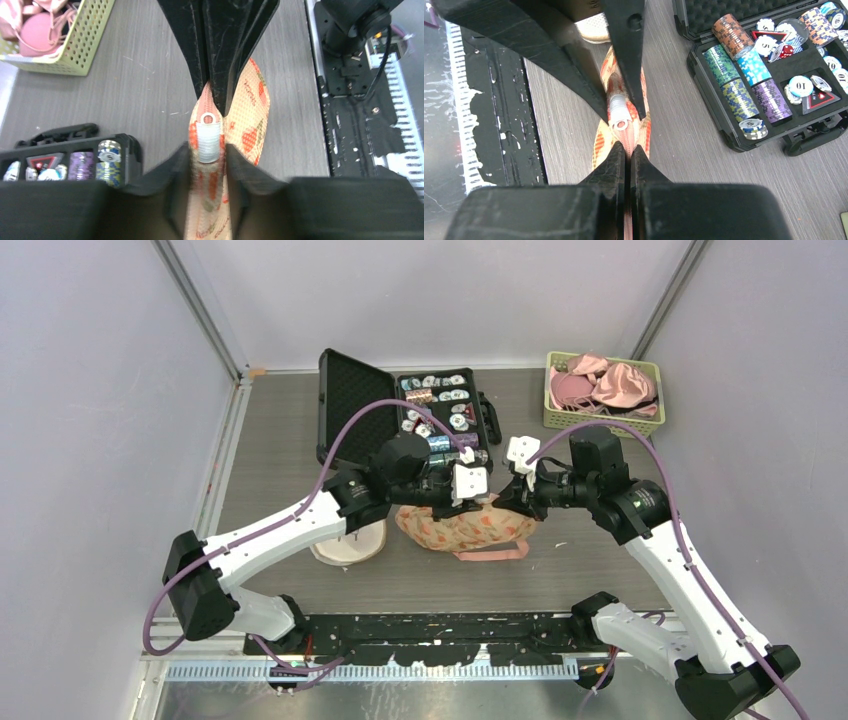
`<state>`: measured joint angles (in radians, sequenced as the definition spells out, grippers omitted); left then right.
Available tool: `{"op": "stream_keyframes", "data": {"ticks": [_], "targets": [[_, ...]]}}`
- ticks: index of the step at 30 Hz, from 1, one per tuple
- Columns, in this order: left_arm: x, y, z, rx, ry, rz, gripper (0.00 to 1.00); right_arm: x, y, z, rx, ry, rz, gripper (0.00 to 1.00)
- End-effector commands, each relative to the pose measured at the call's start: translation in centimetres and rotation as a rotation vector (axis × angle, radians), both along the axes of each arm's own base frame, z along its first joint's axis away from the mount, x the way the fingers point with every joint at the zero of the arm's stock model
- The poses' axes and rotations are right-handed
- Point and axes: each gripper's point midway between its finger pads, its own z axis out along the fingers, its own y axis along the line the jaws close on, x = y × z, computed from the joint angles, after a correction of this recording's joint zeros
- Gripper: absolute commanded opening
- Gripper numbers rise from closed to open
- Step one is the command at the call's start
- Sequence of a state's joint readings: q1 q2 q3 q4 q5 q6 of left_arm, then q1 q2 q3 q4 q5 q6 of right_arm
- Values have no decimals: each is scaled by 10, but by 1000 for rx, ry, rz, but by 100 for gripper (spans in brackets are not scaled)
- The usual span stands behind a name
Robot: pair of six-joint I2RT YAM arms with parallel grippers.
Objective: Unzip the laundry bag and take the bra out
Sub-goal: Unzip the laundry bag at the center of the board.
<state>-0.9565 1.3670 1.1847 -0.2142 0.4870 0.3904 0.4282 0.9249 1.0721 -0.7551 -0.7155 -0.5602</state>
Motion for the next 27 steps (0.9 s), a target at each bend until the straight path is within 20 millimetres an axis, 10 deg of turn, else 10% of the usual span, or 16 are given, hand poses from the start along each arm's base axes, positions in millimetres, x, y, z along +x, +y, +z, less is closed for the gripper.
{"op": "stream_keyframes", "data": {"ticks": [1, 7, 12, 27], "targets": [[4, -4, 16, -52, -61, 1, 14, 4, 6, 18, 47, -53, 12, 0], [5, -5, 25, -86, -78, 11, 0, 5, 5, 16, 42, -39, -5, 5], [21, 1, 16, -60, -98, 105, 0, 7, -1, 22, 32, 2, -75, 56], [43, 4, 16, -103, -57, 216, 0, 7, 4, 59, 226, 520, -457, 67]]}}
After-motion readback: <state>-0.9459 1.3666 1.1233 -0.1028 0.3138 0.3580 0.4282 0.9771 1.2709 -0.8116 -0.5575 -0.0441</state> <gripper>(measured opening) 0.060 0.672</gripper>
